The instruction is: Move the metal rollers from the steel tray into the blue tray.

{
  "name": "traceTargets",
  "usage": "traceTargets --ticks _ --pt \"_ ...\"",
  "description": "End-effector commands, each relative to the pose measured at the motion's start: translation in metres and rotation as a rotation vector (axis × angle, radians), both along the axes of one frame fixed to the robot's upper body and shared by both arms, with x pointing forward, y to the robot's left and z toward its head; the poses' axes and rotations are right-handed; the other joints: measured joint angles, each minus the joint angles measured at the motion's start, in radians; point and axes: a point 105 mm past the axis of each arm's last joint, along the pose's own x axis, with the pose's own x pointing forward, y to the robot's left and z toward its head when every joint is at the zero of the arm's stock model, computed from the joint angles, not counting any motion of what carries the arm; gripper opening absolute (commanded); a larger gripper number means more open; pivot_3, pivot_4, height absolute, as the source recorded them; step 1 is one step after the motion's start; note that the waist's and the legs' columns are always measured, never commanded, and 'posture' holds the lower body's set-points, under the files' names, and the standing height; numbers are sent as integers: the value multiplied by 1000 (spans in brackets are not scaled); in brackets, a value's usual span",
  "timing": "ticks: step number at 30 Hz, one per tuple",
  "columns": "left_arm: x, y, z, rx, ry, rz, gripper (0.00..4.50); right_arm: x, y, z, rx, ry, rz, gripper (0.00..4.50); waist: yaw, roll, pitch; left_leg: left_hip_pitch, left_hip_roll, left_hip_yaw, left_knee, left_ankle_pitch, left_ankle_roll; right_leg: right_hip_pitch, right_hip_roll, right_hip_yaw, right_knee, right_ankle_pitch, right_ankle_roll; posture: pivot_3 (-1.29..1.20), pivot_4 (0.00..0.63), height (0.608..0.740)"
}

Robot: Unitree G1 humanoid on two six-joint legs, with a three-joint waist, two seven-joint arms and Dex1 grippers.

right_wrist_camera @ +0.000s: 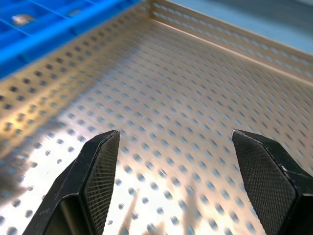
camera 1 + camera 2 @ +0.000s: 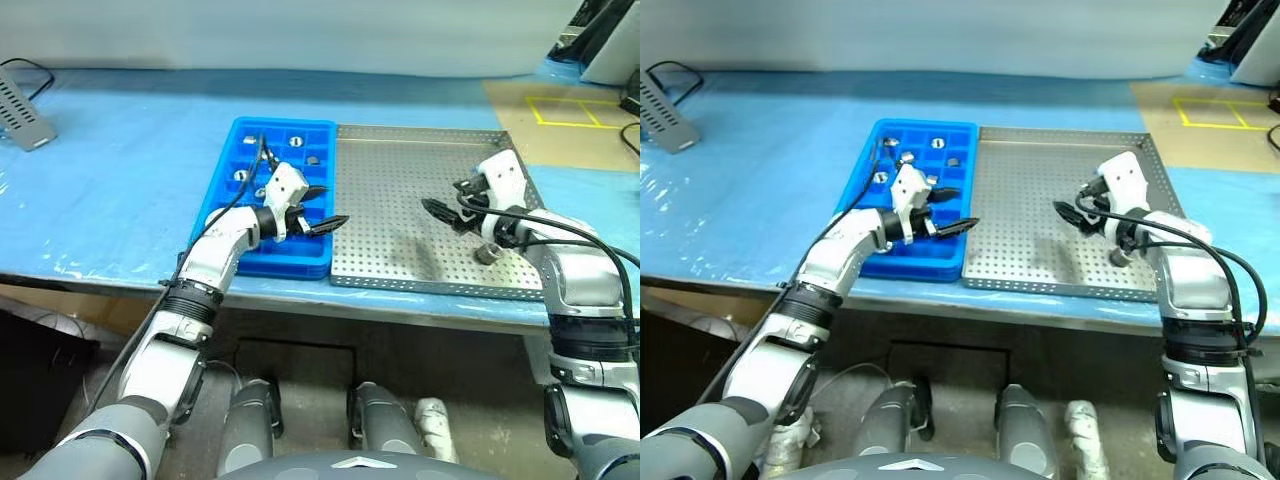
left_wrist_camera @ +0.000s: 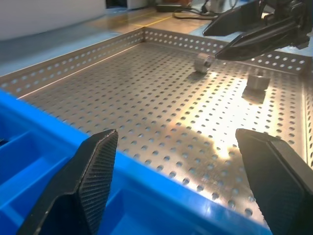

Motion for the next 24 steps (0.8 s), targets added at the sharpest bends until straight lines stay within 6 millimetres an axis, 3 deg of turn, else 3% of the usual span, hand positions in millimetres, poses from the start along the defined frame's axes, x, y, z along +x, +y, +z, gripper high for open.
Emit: traceTargets --ticks 1,9,15,19,22,24 --pt "2 -3 10 -7 -48 -27 4039 -8 -23 1 5 3 -119 3810 -6 0 0 0 0 0 0 0 0 1 0 0 0 0 0 -493 150 740" --pt "4 4 5 0 -47 -8 4039 -29 -70 -41 -14 157 -322 3810 -20 1 0 1 0 0 2 -3 4 5 0 -1 -5 0 0 -469 150 740" --pt "4 12 1 9 -44 19 4039 -28 -77 -69 106 235 -396 3810 -22 2 -1 1 0 1 3 -4 6 7 0 -1 -8 0 0 -458 150 740" --pt "5 16 -3 38 -50 41 4039 -23 -71 -91 186 275 -377 2921 -16 2 -2 2 0 1 4 -4 7 10 -1 -2 -9 0 0 -432 150 740" --pt "5 23 -4 45 -54 59 4039 -18 -54 -88 207 260 -313 1883 -17 1 -3 4 0 1 4 -5 7 11 -1 -2 -10 0 0 -396 150 740" --pt "6 30 0 42 -65 85 4039 -7 -28 -69 257 197 -203 1663 -17 1 -3 4 0 1 3 -5 7 11 -1 -2 -10 0 0 -358 150 740"
